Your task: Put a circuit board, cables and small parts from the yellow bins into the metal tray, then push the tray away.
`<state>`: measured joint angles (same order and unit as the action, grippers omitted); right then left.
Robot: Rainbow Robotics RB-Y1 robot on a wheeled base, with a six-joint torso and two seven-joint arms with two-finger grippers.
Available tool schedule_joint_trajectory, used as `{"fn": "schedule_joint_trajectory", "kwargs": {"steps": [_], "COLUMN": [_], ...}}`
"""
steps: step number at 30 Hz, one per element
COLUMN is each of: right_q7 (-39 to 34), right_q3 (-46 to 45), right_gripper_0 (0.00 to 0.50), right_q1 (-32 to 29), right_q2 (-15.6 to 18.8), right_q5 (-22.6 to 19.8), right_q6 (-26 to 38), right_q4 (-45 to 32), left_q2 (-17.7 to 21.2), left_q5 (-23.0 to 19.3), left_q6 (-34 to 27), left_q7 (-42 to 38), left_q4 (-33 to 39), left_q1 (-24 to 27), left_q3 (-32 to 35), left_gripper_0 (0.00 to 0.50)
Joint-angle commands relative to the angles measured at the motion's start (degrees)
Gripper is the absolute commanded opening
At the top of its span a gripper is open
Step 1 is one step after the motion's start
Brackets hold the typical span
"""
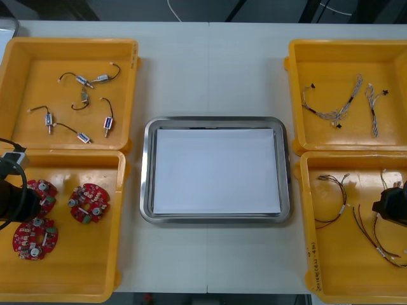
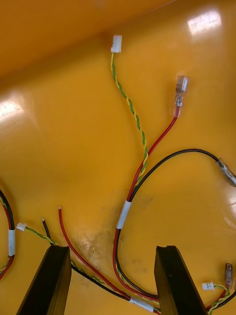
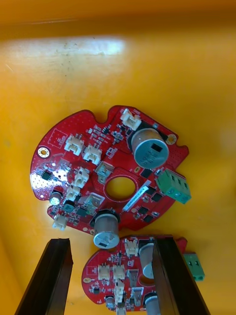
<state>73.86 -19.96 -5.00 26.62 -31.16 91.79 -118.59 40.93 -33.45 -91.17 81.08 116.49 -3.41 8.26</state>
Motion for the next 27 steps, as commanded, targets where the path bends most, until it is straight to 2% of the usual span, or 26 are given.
{"fn": "schedule_joint_trajectory", "kwargs": {"steps": [1, 7, 13, 27], "right_q7": [-2.1, -2.1, -2.1, -2.2], "right_q3": [0.8, 0.8, 0.9, 2.6], "right_gripper_0": [0.491, 0.491, 0.491, 0.490], "right_q1": [-0.7, -0.7, -0.6, -0.6], "right_q2": [-0.6, -0.6, -0.6, -0.6], "right_q5": [0.1, -0.1, -0.1, 0.7], "right_q6": [-0.6, -0.6, -0.9, -5.2], "right_q4": [-0.1, 1.0, 1.7, 5.5], "left_q2": [-0.6, -0.6, -0.6, -0.6], "left_q5": [0.8, 0.9, 2.9, 2.3], "left_q6": [1.9, 3.0, 4.2, 4.2], "left_q7": [-5.1, -5.2, -5.6, -5.7], "left_q4": [-1.1, -1.9, -2.2, -2.2], "left_q1": [-1.6, -1.6, -1.6, -2.2], "left_q3": [-0.8, -1.0, -2.6, -3.3], "left_gripper_0": [0.474, 0.475, 0.474, 0.475]}}
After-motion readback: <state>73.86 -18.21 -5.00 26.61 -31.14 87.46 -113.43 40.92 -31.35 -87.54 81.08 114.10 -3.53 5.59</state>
